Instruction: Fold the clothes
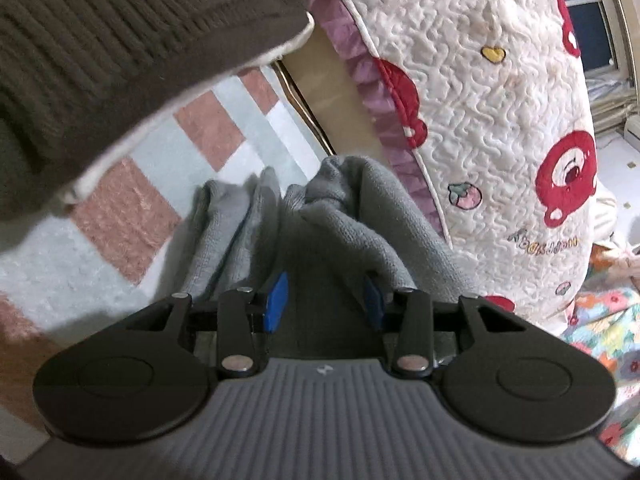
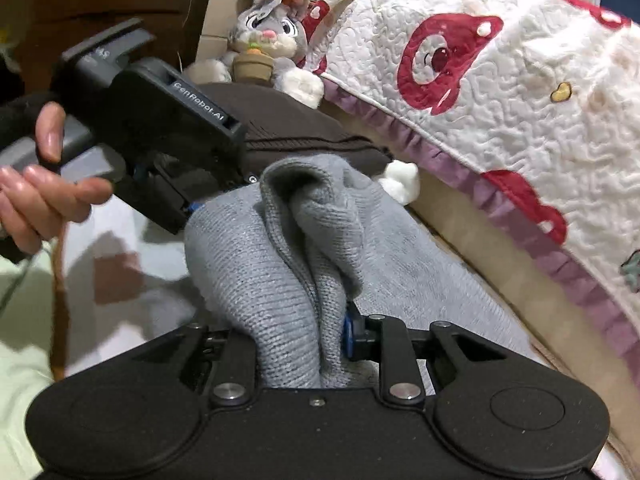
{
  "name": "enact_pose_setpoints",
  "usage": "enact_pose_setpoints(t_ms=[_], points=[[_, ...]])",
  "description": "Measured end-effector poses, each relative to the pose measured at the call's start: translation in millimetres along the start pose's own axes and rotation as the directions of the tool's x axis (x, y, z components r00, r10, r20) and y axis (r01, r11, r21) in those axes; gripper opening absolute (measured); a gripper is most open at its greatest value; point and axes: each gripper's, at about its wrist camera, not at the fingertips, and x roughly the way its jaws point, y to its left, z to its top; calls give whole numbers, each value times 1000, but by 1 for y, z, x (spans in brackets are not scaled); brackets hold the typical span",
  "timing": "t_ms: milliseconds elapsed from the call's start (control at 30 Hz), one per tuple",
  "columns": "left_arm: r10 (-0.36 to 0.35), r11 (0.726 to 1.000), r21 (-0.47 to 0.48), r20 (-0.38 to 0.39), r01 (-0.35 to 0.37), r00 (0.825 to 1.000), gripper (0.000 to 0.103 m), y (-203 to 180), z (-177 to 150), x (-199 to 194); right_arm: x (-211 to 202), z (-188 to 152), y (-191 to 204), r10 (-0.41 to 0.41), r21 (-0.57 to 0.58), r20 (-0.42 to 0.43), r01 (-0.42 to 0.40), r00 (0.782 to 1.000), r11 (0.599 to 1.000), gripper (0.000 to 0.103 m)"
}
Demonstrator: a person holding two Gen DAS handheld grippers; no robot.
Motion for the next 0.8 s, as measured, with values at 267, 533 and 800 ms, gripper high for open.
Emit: enact_pose_setpoints(t_ms=[267,533,800], points=[[68,998,10,30,-68,997,43,-2,8,-13,-8,28,-58,-69,324,-12,69,998,944,27],[-224,929,-324,-110,178,968,52,15,-12,7,-4,18,-83,-49,507,-41,63,998,860,27],[-208,902,-384,7,195,978,66,11,-37,31,-13,16,-77,-44,485,-18,47,999,873,27]])
